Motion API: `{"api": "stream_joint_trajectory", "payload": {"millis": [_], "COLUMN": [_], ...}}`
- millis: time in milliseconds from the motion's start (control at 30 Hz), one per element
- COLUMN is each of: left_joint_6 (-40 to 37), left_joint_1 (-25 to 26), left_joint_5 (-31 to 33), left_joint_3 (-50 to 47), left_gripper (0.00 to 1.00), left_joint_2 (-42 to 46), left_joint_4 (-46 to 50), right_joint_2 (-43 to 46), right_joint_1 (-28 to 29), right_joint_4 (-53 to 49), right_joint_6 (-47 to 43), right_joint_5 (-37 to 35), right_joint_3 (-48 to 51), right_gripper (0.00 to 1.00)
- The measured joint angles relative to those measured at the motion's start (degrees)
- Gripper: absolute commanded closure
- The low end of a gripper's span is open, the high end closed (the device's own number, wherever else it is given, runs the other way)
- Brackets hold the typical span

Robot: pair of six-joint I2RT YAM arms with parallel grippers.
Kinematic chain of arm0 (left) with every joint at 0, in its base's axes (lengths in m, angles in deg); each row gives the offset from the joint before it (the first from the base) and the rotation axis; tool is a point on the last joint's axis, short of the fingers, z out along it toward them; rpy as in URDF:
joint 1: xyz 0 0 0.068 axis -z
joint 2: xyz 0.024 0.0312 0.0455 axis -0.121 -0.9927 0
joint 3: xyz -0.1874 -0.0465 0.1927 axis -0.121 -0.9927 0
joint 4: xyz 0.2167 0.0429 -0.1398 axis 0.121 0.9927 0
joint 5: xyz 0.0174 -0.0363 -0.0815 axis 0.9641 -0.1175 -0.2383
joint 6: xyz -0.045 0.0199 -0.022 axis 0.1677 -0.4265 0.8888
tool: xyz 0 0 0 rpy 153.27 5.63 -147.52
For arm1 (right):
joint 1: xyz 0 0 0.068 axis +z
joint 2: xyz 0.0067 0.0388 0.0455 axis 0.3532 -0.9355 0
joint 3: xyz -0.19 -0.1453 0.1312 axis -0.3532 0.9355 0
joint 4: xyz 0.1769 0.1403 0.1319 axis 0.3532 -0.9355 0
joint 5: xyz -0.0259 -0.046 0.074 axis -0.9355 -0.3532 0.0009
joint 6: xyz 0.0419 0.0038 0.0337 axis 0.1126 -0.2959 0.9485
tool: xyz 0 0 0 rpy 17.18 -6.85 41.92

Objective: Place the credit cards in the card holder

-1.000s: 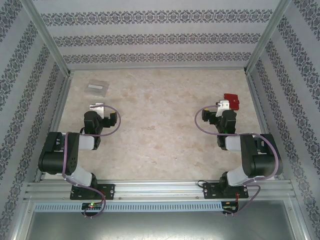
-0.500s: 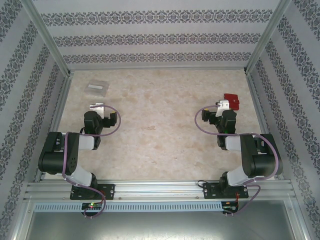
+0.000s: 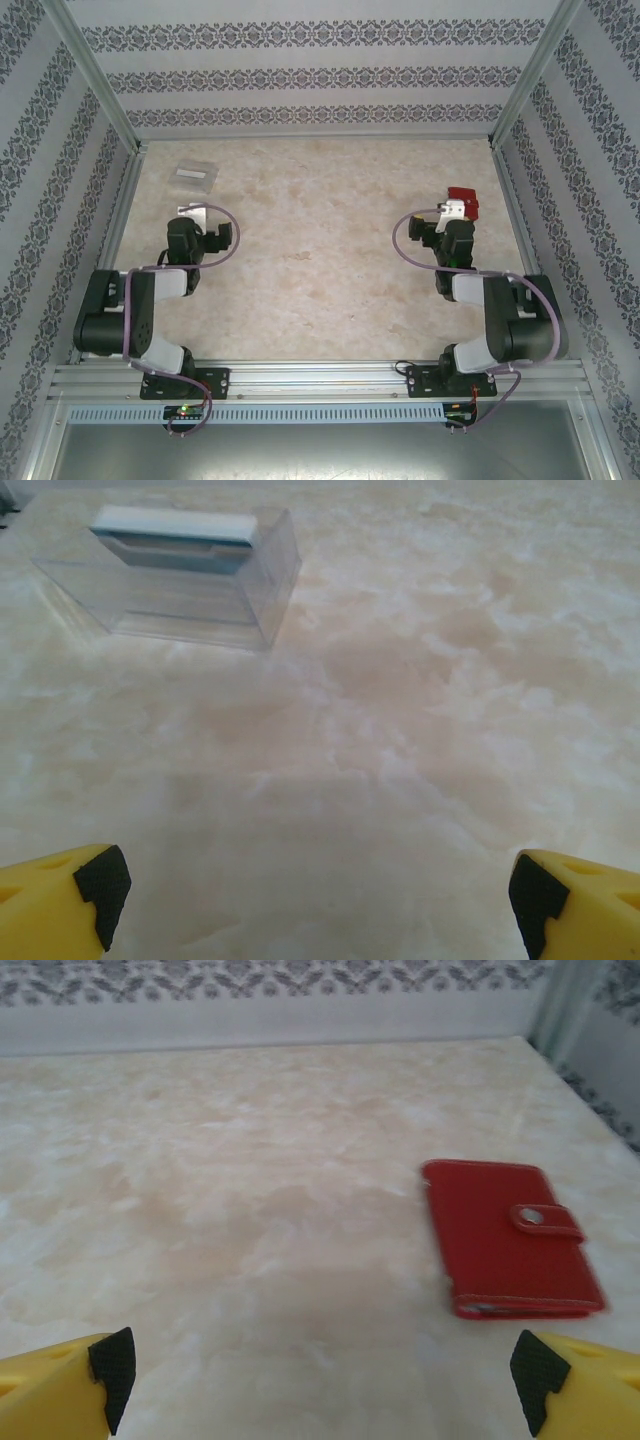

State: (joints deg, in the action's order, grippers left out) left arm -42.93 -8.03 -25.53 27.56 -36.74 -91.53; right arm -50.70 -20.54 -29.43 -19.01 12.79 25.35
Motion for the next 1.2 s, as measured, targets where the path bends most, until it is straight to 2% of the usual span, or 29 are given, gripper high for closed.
{"api": "stream_joint_trajectory", "payload": {"millis": [100, 200, 267, 333, 433, 500, 533, 633, 733, 900, 967, 1100, 1200], "left_joint_6": [1.86, 5.81, 9.11, 11.28, 14.78, 18.88, 20.76, 24.5, 26.91, 29.64, 30.49, 31.98, 32.39], "left_joint_1": [0.04, 0.33, 0.33, 0.33, 0.33, 0.31, 0.26, -0.17, -0.31, -0.92, -0.92, -0.92, -0.92], "left_joint_5": [0.74, 1.6, 2.49, 2.16, 2.05, 4.02, 5.11, 6.36, 7.08, 7.5, 6.47, 4.31, 3.48], "left_joint_3": [0.98, 2.23, 5.44, 8.7, 10.29, 10.25, 10.25, 12.07, 18.12, 26.27, 26.43, 26.25, 26.27], "left_gripper": [0.01, 0.01, 0.01, 0.01, 0.01, 0.01, 0.01, 0.01, 0.01, 0.01, 0.0, 0.01, 0.01], "left_joint_2": [9.44, 20.31, 25.9, 29.92, 35.19, 38.05, 38.75, 37.44, 30.47, 20.09, 18.73, 17.42, 16.7], "left_joint_4": [5.05, 13.03, 21.33, 27.36, 33.14, 37.35, 39.23, 45.97, 52.98, 61.57, 62.73, 63.56, 64.35], "right_joint_2": [8.22, 12.83, 12.94, 9.94, -0.13, -8.28, -11.58, -24.04, -31.78, -37.18, -39.65, -44.44, -45.9], "right_joint_1": [-0.04, -0.04, -0.13, -1.11, -4.68, -7.13, -7.93, -9.68, -9.79, -9.79, -10.05, -10.12, -10.12], "right_joint_4": [-13.14, -19.1, -22.86, -27.56, -36.89, -43.78, -46.93, -56.92, -63.54, -70.86, -73.26, -77.55, -79.78], "right_joint_6": [0.68, 2.45, 6.12, 9.81, 13.9, 15.04, 15.32, 14.43, 12.22, 8.24, 6.95, 5.68, 5.01], "right_joint_5": [-2.97, -4.02, -5.95, -6.97, -6.8, -5.75, -5.27, -4.57, -4.52, -2.86, -1.4, -0.22, -0.55], "right_joint_3": [-5.44, -11.28, -15.02, -19.52, -29.33, -37.09, -40.63, -54.23, -62.64, -67.08, -69.42, -73.77, -75.43], "right_gripper": [0.02, 0.02, 0.02, 0.02, 0.02, 0.09, 0.09, 0.12, 0.14, 0.23, 0.32, 0.35, 0.43]}}
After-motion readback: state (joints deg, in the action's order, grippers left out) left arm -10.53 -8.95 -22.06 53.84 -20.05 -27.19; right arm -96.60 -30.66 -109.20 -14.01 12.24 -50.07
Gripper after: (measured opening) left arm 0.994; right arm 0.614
